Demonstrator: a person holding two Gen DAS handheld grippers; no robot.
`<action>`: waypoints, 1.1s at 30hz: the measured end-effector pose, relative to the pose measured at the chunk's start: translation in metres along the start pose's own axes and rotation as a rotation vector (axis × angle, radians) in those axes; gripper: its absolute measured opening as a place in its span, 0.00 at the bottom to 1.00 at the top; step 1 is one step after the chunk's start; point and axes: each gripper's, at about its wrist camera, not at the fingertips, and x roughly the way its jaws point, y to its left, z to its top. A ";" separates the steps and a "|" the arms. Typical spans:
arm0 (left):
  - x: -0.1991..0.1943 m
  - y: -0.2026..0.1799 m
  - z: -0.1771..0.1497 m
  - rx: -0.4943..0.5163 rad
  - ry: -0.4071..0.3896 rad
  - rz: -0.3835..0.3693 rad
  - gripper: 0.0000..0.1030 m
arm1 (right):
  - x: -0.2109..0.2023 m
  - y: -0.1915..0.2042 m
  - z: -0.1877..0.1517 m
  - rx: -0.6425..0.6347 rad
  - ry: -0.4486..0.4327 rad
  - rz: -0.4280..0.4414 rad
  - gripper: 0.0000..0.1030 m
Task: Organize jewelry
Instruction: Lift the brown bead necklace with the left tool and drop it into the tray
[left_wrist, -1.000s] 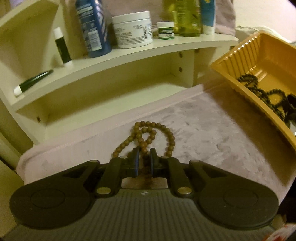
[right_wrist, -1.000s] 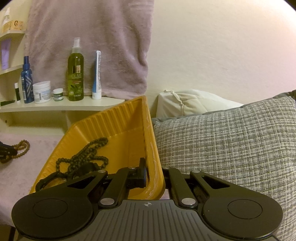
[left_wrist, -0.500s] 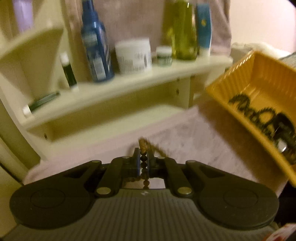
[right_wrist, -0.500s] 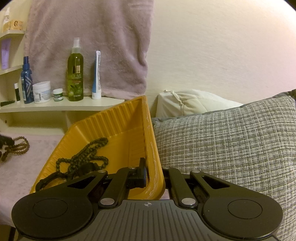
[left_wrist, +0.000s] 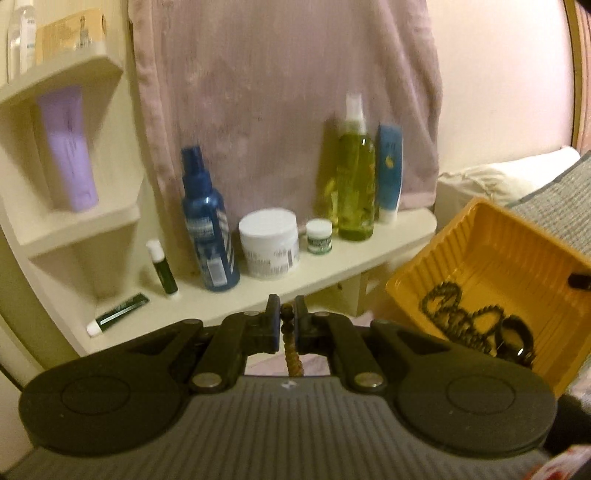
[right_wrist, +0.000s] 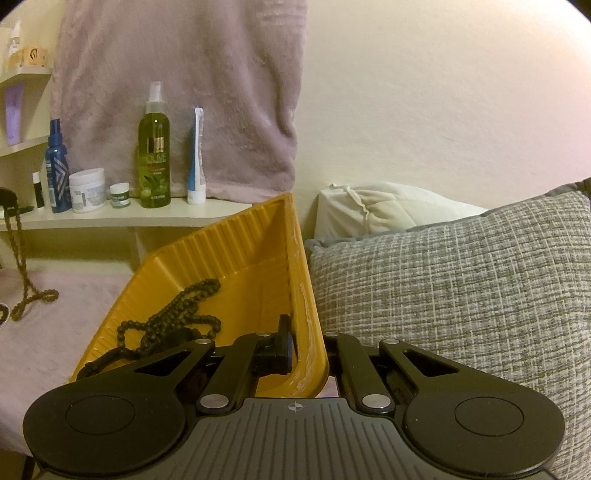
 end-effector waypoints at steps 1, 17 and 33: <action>-0.003 0.000 0.004 -0.005 -0.009 -0.004 0.05 | 0.000 0.000 0.000 0.000 -0.001 0.001 0.05; -0.034 -0.043 0.084 0.043 -0.151 -0.148 0.05 | 0.000 0.001 0.001 0.008 -0.003 0.002 0.05; 0.013 -0.144 0.101 0.105 -0.087 -0.401 0.05 | 0.001 0.000 0.001 0.015 -0.002 0.005 0.05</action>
